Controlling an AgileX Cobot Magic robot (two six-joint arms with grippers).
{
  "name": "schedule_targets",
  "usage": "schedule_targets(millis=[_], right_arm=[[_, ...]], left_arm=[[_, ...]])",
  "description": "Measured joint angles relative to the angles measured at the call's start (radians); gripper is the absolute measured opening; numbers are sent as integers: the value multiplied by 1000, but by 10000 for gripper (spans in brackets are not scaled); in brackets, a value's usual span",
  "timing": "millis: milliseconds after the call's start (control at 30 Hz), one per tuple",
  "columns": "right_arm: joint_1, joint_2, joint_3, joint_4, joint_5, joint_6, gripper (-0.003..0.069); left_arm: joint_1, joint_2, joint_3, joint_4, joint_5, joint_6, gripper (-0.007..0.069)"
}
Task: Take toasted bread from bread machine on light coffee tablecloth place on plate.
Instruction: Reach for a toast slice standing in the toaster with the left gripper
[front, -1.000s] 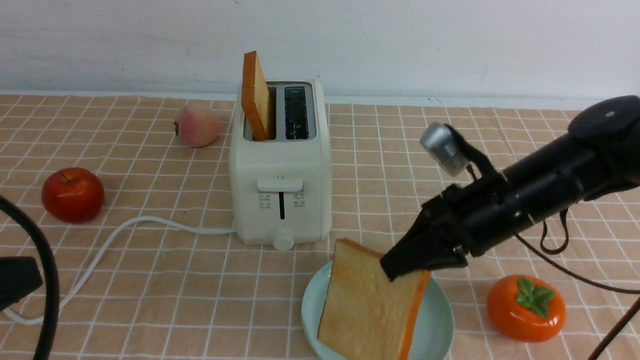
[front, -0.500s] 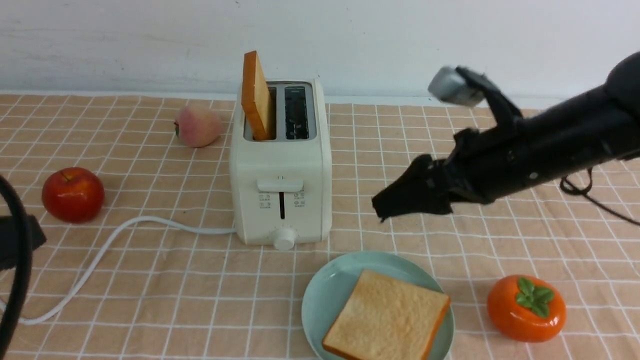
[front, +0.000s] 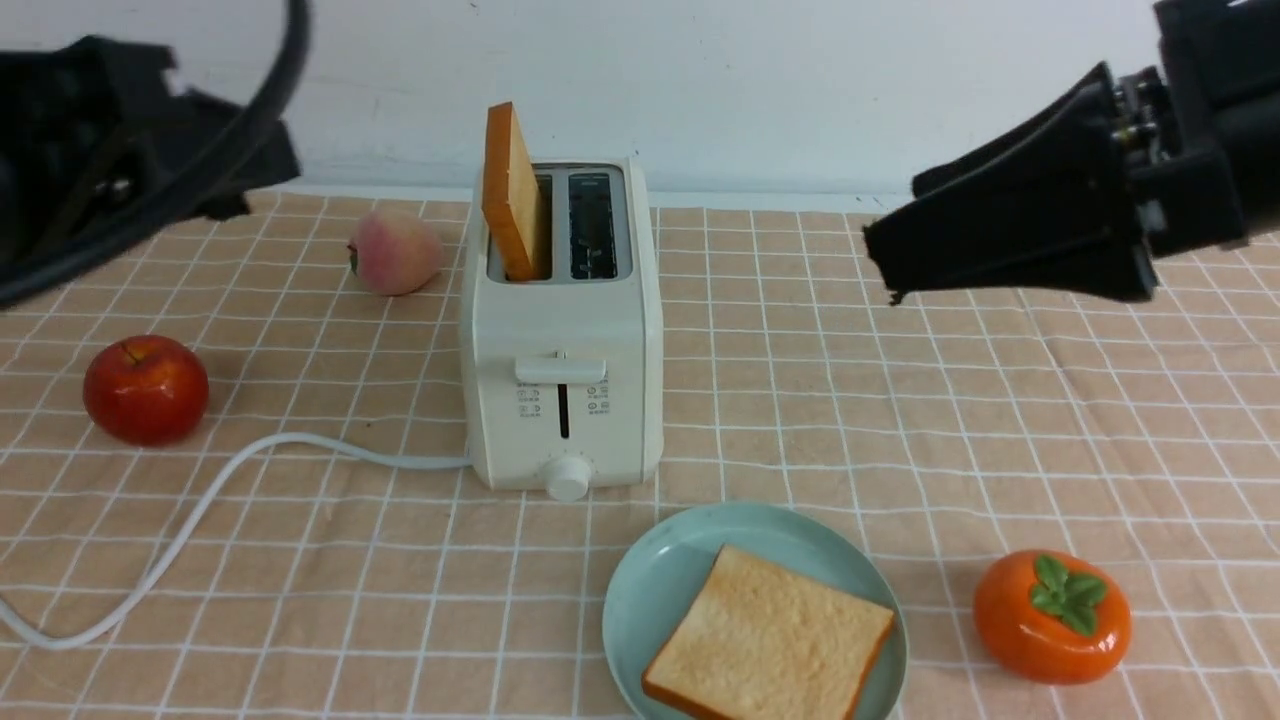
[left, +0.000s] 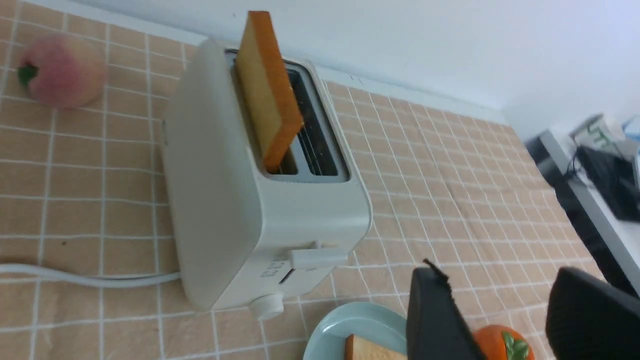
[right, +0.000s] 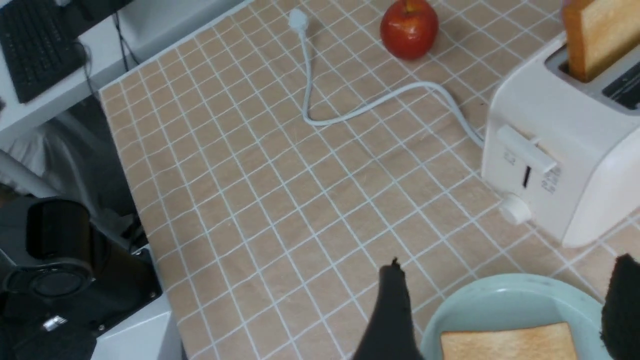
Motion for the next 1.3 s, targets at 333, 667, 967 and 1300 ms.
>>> schedule_targets(millis=[333, 667, 967, 1300], right_arm=[[0, -81, 65, -285, -147, 256, 526], [0, -81, 129, -294, -185, 271, 526], [0, -81, 129, -294, -191, 271, 526], [0, -81, 129, -294, -192, 271, 526]], left_arm=[[-120, 548, -518, 499, 169, -416, 501], [-121, 933, -898, 511, 338, -429, 501], [-121, 956, -915, 508, 352, -404, 195], [-121, 775, -913, 516, 424, -379, 93]])
